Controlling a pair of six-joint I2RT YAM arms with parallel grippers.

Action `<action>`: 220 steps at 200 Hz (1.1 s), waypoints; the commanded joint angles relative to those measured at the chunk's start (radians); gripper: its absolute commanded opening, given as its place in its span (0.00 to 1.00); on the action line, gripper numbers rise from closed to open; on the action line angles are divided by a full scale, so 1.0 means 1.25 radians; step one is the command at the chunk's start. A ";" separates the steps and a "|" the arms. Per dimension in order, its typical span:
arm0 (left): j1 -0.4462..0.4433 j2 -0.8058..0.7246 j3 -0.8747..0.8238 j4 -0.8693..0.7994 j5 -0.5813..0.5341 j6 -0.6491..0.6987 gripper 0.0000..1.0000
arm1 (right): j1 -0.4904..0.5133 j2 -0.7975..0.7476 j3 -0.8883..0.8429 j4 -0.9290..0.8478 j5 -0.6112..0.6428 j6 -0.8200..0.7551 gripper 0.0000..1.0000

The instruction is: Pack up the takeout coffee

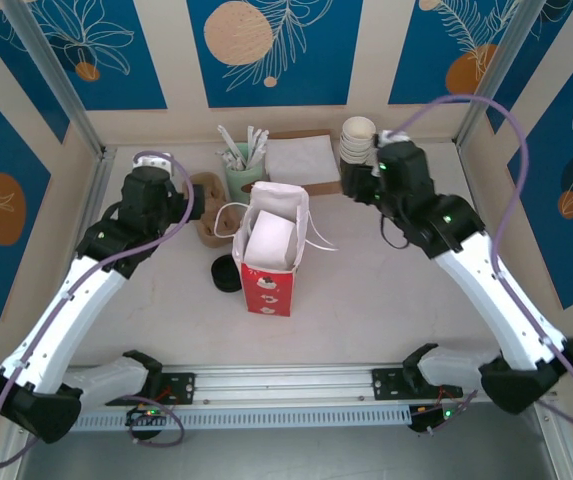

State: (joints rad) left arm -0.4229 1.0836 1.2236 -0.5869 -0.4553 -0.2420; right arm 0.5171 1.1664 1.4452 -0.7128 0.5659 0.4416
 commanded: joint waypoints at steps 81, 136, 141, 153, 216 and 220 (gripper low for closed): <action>0.124 -0.005 -0.538 0.665 -0.152 0.068 1.00 | -0.419 -0.031 -0.631 0.637 -0.146 -0.090 0.99; 0.201 0.168 -0.675 0.919 -0.093 0.073 1.00 | -0.422 0.225 -0.754 1.027 -0.157 -0.160 0.99; 0.203 0.181 -0.674 0.939 -0.097 0.081 1.00 | -0.420 0.244 -0.748 1.039 -0.165 -0.169 0.99; 0.205 0.191 -0.673 0.963 -0.076 0.112 1.00 | -0.393 0.263 -0.727 1.026 -0.165 -0.209 0.99; 0.235 0.291 -0.708 1.172 0.061 0.187 1.00 | -0.400 0.298 -0.851 1.292 -0.278 -0.249 0.99; 0.235 0.291 -0.709 1.175 0.072 0.192 1.00 | -0.397 0.297 -0.854 1.298 -0.279 -0.249 0.99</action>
State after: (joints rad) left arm -0.1417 1.4322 0.3599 0.7433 -0.4664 -0.0502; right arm 0.0372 1.5051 0.4278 0.6807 0.2962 0.1650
